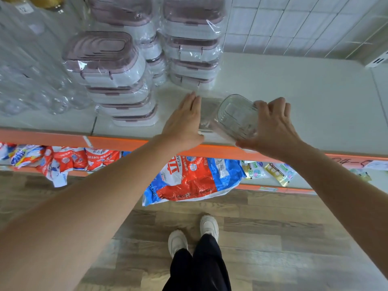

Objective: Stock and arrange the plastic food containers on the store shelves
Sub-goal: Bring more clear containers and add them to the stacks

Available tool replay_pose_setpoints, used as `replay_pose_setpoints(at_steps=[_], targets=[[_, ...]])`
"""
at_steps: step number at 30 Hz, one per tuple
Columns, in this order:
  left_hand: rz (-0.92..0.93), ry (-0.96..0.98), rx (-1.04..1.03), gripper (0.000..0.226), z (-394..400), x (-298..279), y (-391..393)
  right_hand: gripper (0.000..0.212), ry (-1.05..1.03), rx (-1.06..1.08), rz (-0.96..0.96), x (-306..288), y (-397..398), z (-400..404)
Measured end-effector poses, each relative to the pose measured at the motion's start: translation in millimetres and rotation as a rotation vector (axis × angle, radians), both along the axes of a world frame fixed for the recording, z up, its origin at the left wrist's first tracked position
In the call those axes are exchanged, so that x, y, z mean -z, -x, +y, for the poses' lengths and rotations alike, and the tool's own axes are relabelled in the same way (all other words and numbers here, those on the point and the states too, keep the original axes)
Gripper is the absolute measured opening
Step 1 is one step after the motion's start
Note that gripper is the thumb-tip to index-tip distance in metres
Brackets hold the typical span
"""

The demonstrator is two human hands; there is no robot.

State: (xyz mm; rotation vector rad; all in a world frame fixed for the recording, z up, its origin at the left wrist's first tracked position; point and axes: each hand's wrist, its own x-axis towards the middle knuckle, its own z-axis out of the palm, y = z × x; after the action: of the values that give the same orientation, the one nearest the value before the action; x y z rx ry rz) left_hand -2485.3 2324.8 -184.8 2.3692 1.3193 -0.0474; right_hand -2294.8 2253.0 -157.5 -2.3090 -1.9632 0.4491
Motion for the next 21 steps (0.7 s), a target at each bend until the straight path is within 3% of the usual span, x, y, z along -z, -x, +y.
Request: replay_pose_setpoints(at_steps=[3, 7, 13, 17, 21], targets=[[0.162, -0.035, 0.107, 0.104, 4.2, 9.0, -14.2, 0.092, 0.032, 0.076, 0.067, 7.2, -15.0, -21.2], [0.247, -0.126, 0.076, 0.106, 5.2, 18.5, -25.7, 0.085, 0.077, 0.155, 0.103, 19.7, -25.4, -47.8], [0.129, -0.425, 0.119, 0.092, 0.2, 6.3, -23.5, 0.084, 0.086, 0.161, 0.040, 25.8, -26.9, -76.7], [0.017, -0.374, 0.071, 0.093, -15.6, -13.9, -1.9, 0.082, 0.120, 0.098, 0.025, 12.8, -17.2, -75.3], [0.080, -0.308, 0.013, 0.093, -41.4, -36.8, 47.3, 0.084, 0.148, -0.036, -0.007, -9.5, 16.7, -66.0]])
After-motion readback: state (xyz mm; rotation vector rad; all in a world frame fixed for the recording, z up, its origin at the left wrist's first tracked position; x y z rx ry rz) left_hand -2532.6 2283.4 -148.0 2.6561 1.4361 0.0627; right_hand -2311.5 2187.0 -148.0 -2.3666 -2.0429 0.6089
